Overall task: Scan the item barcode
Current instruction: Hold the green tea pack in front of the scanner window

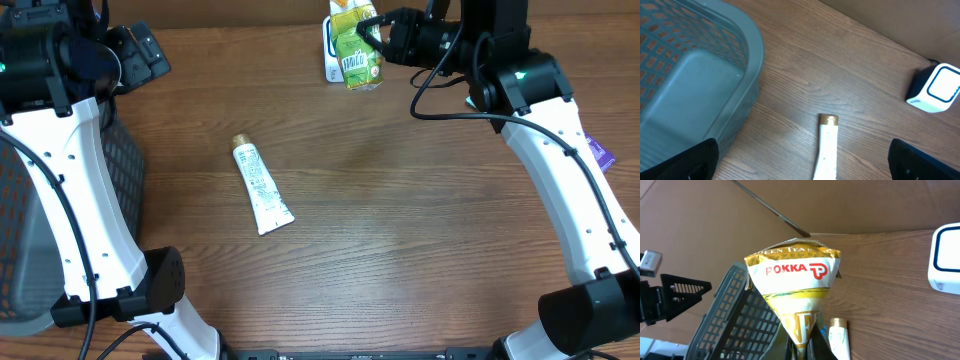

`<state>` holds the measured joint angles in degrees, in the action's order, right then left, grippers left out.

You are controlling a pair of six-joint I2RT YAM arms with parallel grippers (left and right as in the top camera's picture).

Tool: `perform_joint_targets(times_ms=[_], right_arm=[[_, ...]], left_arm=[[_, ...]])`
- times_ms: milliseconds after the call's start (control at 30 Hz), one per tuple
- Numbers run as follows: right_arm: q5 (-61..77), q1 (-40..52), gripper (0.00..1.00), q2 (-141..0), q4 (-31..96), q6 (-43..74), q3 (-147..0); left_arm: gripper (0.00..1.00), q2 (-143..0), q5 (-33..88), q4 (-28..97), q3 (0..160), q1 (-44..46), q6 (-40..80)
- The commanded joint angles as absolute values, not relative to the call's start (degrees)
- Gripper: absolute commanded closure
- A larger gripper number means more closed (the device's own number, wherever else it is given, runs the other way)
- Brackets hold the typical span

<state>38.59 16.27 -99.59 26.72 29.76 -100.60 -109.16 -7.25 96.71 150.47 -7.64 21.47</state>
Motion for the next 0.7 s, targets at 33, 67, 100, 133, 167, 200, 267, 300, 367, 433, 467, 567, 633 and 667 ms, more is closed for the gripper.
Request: perform_joint_targets(times_ms=[33, 67, 100, 133, 167, 200, 267, 300, 367, 433, 467, 567, 633, 667], right_arm=[[38.5, 16.5, 0.96, -98.2, 23.9, 27.5, -98.5], [37.7, 16.6, 0.96, -98.3, 24.1, 26.5, -98.5], [35.6, 16.8, 0.96, -98.3, 24.2, 24.9, -98.5], [33.6, 17.0, 0.96, -98.3, 24.3, 23.6, -98.5], [29.6, 17.4, 0.96, -98.3, 24.5, 21.8, -98.5], [25.4, 18.0, 0.96, -98.3, 24.7, 20.3, -98.5], [14.1, 19.6, 0.96, -98.6, 24.6, 16.9, -98.5], [8.5, 20.5, 0.96, -99.0, 24.2, 15.0, -98.5], [-2.3, 22.5, 0.96, -100.1, 22.3, 10.1, -98.5], [-10.8, 24.3, 0.96, -102.1, 18.7, 3.6, -98.5], [-13.7, 24.8, 0.96, -103.1, 16.7, 1.0, -98.5], [-18.0, 25.6, 0.96, -106.7, 9.9, -9.7, -98.5], [-18.0, 25.7, 0.96, -109.4, 5.2, -20.8, -98.5], [-18.0, 25.7, 0.96, -110.8, 2.9, -26.7, -98.5]], left_arm=[[0.00, -109.4, -7.0, 96.8, 150.4, -7.8, 22.3], [0.00, -109.4, -7.0, 96.8, 150.4, -7.8, 22.3], [0.00, -109.4, -7.0, 96.8, 150.4, -7.8, 22.3], [0.01, -109.4, -7.0, 96.8, 150.4, -7.8, 22.3], [0.01, -109.4, -7.0, 96.8, 150.4, -7.8, 22.3], [0.00, -109.4, -7.0, 96.8, 150.4, -7.8, 22.3], [0.00, -109.4, -7.0, 96.8, 150.4, -7.8, 22.3], [0.00, -109.4, -7.0, 96.8, 150.4, -7.8, 22.3], [0.00, -109.4, -7.0, 96.8, 150.4, -7.8, 22.3], [0.00, -109.4, -7.0, 96.8, 150.4, -7.8, 22.3], [0.00, -109.4, -7.0, 96.8, 150.4, -7.8, 22.3], [0.00, -109.4, -7.0, 96.8, 150.4, -7.8, 22.3], [0.00, -109.4, -7.0, 96.8, 150.4, -7.8, 22.3], [0.01, -109.4, -7.0, 96.8, 150.4, -7.8, 22.3]])
